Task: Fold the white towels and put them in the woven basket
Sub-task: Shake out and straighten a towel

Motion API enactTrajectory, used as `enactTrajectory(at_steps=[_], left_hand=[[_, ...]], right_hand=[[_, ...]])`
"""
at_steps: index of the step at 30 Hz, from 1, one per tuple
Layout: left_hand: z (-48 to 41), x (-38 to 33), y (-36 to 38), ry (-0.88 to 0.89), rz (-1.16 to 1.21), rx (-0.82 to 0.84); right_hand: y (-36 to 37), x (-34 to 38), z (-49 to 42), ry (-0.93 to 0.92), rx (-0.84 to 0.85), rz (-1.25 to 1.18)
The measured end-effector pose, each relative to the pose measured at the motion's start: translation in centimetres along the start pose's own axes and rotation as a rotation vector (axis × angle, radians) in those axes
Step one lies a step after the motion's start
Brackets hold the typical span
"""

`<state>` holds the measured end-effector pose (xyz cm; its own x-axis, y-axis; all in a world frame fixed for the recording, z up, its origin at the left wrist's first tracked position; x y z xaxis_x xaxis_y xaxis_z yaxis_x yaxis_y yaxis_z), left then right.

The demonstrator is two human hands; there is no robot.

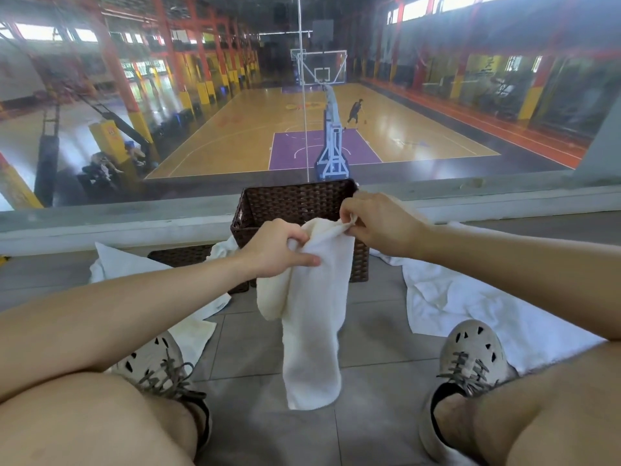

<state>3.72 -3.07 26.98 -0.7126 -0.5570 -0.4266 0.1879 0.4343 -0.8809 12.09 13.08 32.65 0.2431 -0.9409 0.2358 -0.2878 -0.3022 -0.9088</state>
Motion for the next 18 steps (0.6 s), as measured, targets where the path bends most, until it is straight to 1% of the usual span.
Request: enactTrajectory(at_steps=[2, 5, 7, 11, 13, 16, 18], left_hand=[[0.4, -0.4, 0.0, 0.068, -0.078, -0.017], [0.7, -0.3, 0.1, 0.101, -0.121, 0.015], [0.8, -0.5, 0.5, 0.098, -0.075, 0.058], [0.5, -0.8, 0.9, 0.047, 0.089, 0.103], [0.4, -1.0, 1.0, 0.034, 0.16, 0.138], [0.5, -1.5, 1.6, 0.074, 0.195, 0.223], [0.9, -1.9, 2.7, 0.118, 0.14, 0.328]], right_hand=[[-0.3, 0.2, -0.3, -0.016, -0.058, 0.015], [-0.4, 0.3, -0.6, 0.067, -0.071, -0.105], [-0.4, 0.7, -0.8, 0.078, -0.101, -0.167], [-1.2, 1.6, -1.0, 0.046, -0.141, -0.264], [-1.9, 1.4, -0.8, 0.061, -0.172, -0.315], [-2.5, 0.8, -0.5, 0.099, -0.207, -0.352], [-2.7, 0.6, -0.3, 0.096, -0.214, -0.349]])
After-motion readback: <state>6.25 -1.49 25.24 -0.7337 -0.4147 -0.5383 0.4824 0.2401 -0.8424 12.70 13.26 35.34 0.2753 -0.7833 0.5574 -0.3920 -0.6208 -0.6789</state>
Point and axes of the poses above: each hand's wrist, its own z-axis away from the middle knuckle, its own y-axis out of the palm, x = y × z, the point moved 8 cm from there along -z, towards the middle knuckle, and after that the axes turned 7 degrees about -z, right-handed, at the moved point
